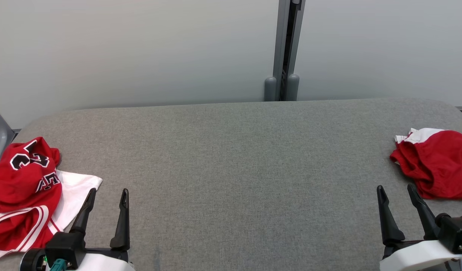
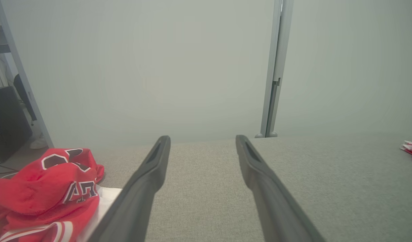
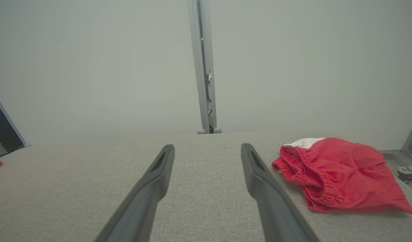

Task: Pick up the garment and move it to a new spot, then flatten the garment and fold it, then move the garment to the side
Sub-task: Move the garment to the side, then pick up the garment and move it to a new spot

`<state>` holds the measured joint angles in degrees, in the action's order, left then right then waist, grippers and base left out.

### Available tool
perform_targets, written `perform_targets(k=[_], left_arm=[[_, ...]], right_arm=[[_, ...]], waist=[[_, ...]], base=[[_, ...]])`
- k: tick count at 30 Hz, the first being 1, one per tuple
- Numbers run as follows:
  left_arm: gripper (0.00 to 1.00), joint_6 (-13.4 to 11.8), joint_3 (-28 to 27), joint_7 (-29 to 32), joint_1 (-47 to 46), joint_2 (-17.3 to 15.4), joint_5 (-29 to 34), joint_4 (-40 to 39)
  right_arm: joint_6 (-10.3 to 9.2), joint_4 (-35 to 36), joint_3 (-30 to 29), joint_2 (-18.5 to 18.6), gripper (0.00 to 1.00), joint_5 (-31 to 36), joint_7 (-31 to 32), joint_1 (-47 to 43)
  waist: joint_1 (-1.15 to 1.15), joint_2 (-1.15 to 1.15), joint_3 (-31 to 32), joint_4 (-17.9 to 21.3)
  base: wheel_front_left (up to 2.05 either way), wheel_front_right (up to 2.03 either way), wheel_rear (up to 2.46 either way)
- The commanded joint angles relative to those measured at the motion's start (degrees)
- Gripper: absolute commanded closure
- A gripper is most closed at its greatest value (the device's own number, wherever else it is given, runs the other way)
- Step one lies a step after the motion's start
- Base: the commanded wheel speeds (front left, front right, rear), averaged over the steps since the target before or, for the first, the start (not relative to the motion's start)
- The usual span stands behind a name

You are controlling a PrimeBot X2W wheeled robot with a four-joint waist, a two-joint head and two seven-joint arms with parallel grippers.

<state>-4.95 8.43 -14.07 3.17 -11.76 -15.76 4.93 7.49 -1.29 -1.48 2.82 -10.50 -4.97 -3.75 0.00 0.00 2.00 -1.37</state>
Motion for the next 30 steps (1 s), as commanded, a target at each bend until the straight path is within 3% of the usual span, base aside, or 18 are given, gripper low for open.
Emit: perform_targets(k=[1,21,30], left_arm=[[0.0,-0.3,0.0,0.2,0.2,-0.3,-0.4,0.2],[0.0,-0.9,0.5,0.2,-0.9,-0.9,-0.9,0.4],[0.0,-0.9,0.2,-0.1,-3.8,-1.3,-0.8,0.3]], right_arm=[[0.01,0.0,-0.1,0.2,0.0,-0.1,0.1,0.3],[0.01,-0.8,0.2,0.2,0.0,-0.7,-0.6,0.5],[0.01,0.8,0.5,0.2,0.0,-0.9,-0.5,-0.1]], waist=[[0.0,0.0,0.0,-0.1],[0.0,0.0,-0.2,-0.4],[0.0,0.0,-1.8,-7.7]], base=[[0.0,0.0,0.0],[0.0,0.0,0.0],[0.0,0.0,0.0]])
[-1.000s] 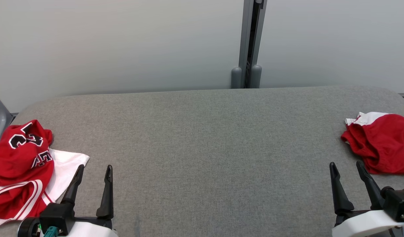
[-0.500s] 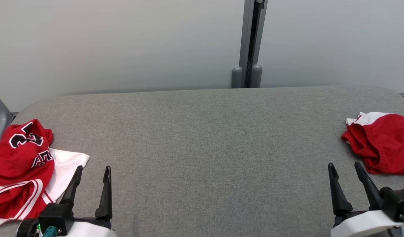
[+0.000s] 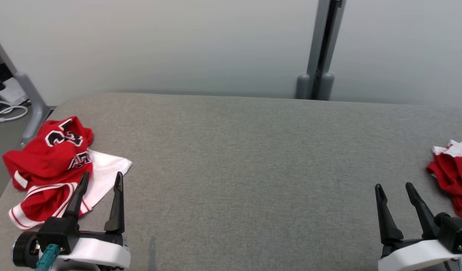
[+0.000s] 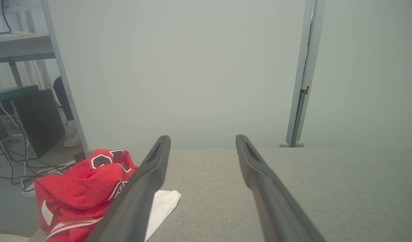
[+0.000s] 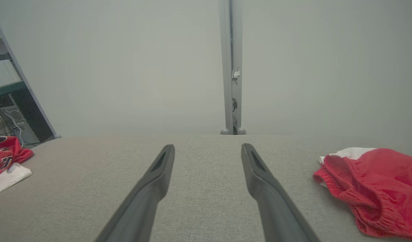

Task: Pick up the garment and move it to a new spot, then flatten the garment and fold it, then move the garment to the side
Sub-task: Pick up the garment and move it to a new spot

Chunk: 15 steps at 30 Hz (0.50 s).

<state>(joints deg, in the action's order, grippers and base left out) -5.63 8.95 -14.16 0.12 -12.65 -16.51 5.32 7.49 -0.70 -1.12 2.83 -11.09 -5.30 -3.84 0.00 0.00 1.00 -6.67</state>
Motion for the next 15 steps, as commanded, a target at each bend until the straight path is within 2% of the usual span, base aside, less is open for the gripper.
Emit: perform_targets(k=[1,2,15], left_arm=[[0.0,-0.1,-0.5,-0.2,-1.1,-0.6,-0.1,-0.2],[0.0,-0.1,-0.9,-0.4,-1.8,-0.7,-0.2,-0.3],[0.0,0.5,-3.6,-1.0,-3.6,0.4,-1.4,-0.1]], right_arm=[[0.01,0.5,0.1,0.2,0.0,-0.1,0.0,0.0],[0.01,0.8,0.7,0.2,0.0,0.3,0.4,0.6],[0.01,0.8,4.3,0.3,0.0,1.2,1.3,4.3]], waist=[[0.0,0.0,-1.2,-3.6],[0.0,0.0,-2.0,-5.7],[0.0,0.0,-4.7,-18.4]], base=[[0.0,0.0,0.0],[0.0,0.0,0.0],[0.0,0.0,0.0]])
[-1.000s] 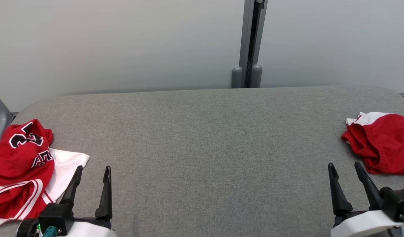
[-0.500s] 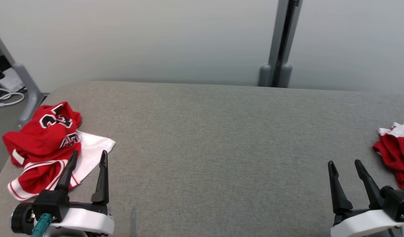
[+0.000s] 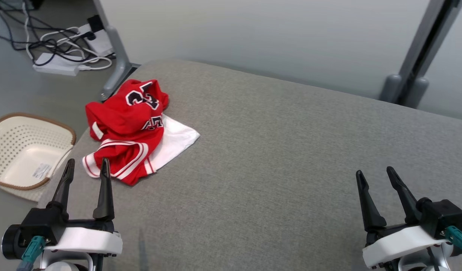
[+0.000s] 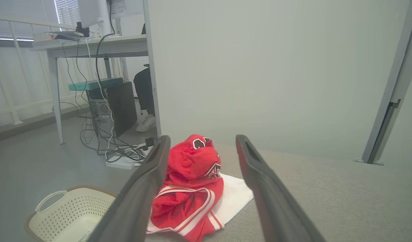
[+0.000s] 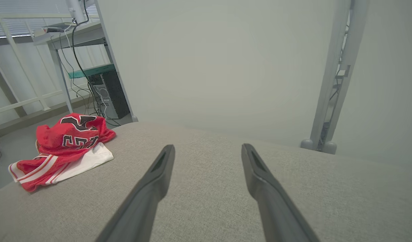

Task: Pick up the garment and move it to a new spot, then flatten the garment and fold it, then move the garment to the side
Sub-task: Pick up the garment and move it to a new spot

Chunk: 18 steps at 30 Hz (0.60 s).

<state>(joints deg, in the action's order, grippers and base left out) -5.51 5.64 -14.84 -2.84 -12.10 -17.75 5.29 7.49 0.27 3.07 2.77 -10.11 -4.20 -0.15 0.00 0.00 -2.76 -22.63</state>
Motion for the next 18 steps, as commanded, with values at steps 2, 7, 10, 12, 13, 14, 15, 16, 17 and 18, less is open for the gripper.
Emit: perform_targets(k=[2,7,10,12,13,14,15,16,17,18], left_arm=[[0.0,0.4,-0.7,-0.3,-0.6,0.1,-0.2,-0.3],[0.0,1.2,-1.4,-0.3,-0.9,0.9,0.4,-0.7],[0.0,1.5,-1.9,-0.3,-0.9,1.3,0.8,-0.9],[0.0,1.7,-2.2,-0.3,-0.8,1.5,1.0,-0.9],[0.0,1.9,-2.2,-0.3,-0.8,1.7,1.2,-0.8],[0.0,2.0,-2.3,-0.3,-0.9,1.9,1.2,-0.8],[0.0,2.1,-2.4,-0.3,-0.9,2.1,1.3,-0.8],[0.0,2.2,-2.5,-0.3,-1.0,2.2,1.5,-0.8],[0.0,2.3,-2.6,-0.3,-1.1,2.4,1.6,-0.8],[0.0,2.3,-2.6,-0.3,-1.1,2.4,1.6,-0.8]], right_arm=[[0.01,-0.3,0.3,0.3,0.0,0.3,0.2,1.0],[0.01,-0.4,0.4,0.3,0.0,0.6,0.4,0.9],[0.01,-0.5,0.5,0.3,0.0,0.6,0.4,1.1],[0.01,-0.5,0.5,0.3,0.0,0.6,0.4,1.2],[0.01,-0.5,0.5,0.3,0.0,0.7,0.4,1.2],[0.01,-0.5,0.4,0.3,0.0,0.7,0.4,1.3],[0.01,-0.5,0.5,0.3,0.0,0.7,0.5,1.3],[0.01,-0.5,0.4,0.3,0.0,0.8,0.6,1.3],[0.01,-0.4,0.5,0.3,0.0,0.8,0.6,1.3],[0.01,-0.4,0.5,0.3,0.0,0.8,0.6,1.3]], waist=[[0.0,0.0,-1.2,-3.5],[0.0,0.0,-1.7,-5.1],[0.0,0.0,-1.8,-5.3],[0.0,0.0,-1.9,-5.4],[0.0,0.0,-2.0,-5.4],[0.0,0.0,-2.0,-5.4],[0.0,0.0,-2.1,-5.4],[0.0,0.0,-2.2,-5.4],[0.0,0.0,-2.2,-5.4],[0.0,0.0,-2.2,-5.4]], base=[[0.0,0.0,0.0],[0.0,0.0,0.0],[0.0,0.0,0.0],[0.0,0.0,0.0],[0.0,0.0,0.0],[0.0,0.0,0.0],[0.0,0.0,0.0],[0.0,0.0,0.0],[0.0,0.0,0.0],[0.0,0.0,0.0]])
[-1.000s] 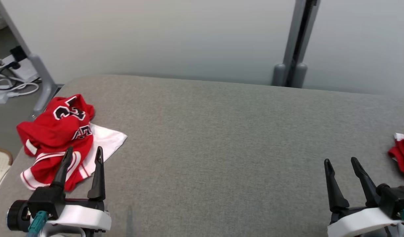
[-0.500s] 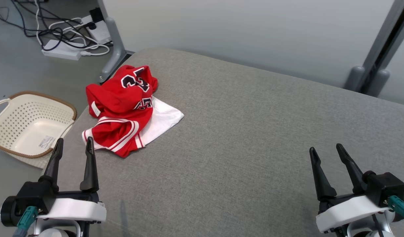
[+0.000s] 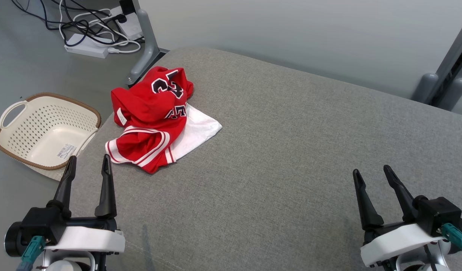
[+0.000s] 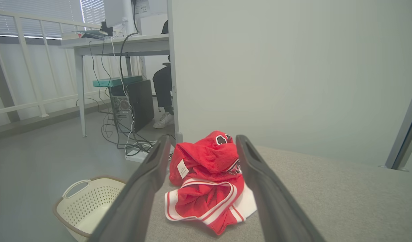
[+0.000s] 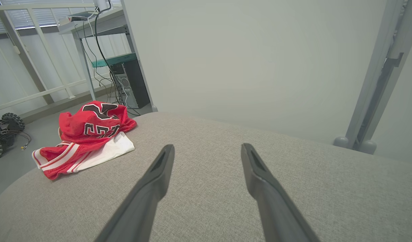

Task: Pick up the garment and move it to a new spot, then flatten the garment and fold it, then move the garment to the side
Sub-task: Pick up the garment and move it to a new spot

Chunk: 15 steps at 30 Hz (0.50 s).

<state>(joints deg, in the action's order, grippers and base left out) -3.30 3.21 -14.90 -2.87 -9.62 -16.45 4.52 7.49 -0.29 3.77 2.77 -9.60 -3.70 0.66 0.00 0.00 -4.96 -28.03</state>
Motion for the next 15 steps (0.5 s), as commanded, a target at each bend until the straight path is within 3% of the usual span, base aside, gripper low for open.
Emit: perform_targets(k=[1,10,15], left_arm=[[0.0,0.2,-0.3,-0.3,-1.1,0.0,0.4,0.0],[0.0,2.3,-1.9,-0.3,-6.2,-0.1,-0.5,-1.3],[0.0,4.8,-1.5,3.3,-13.8,-1.4,-2.8,4.0]], right_arm=[[0.01,0.2,-0.2,0.3,0.0,0.3,0.1,0.5],[0.01,1.5,-0.2,0.3,0.0,1.2,1.1,1.6],[0.01,2.7,0.8,0.7,0.0,2.2,2.2,3.5]], waist=[[0.0,0.0,-0.1,0.0],[0.0,0.0,-2.2,0.5],[0.0,0.0,-5.7,2.2]], base=[[0.0,0.0,0.0],[0.0,0.0,0.0],[0.0,0.0,0.0]])
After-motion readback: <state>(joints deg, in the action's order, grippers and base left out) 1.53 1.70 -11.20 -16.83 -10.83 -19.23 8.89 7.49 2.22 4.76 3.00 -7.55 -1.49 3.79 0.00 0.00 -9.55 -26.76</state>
